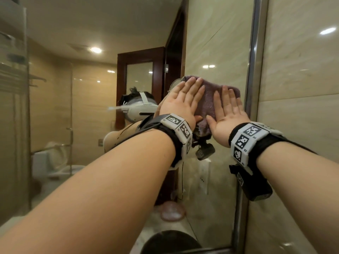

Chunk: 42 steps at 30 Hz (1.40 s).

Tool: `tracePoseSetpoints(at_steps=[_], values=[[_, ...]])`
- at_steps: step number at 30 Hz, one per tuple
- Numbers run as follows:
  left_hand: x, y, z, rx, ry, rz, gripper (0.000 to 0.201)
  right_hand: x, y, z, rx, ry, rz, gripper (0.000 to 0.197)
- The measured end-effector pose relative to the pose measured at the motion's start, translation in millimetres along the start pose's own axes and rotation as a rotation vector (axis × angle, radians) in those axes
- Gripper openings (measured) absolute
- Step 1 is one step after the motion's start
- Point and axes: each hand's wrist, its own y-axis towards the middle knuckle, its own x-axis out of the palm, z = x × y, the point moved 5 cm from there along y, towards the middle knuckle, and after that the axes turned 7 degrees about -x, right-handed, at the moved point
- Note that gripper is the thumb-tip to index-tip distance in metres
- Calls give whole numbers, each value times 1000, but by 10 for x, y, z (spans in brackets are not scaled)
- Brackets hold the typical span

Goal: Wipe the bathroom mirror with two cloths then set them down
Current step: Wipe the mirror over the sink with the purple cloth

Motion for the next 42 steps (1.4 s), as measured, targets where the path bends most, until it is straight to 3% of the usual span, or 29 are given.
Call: tracePoseSetpoints(at_steps=[13,26,42], values=[[276,-634,-927,-137,-109,-33,75,-116,61,-1042,-161,11,28,71],[593,-1309,-1773,-282,-87,-153,72,-143,34,-2126,-342,13,195,75],[677,-1398,-1814,-298,-55,-216,73,-44,-44,-2205,-377,72,271,71]])
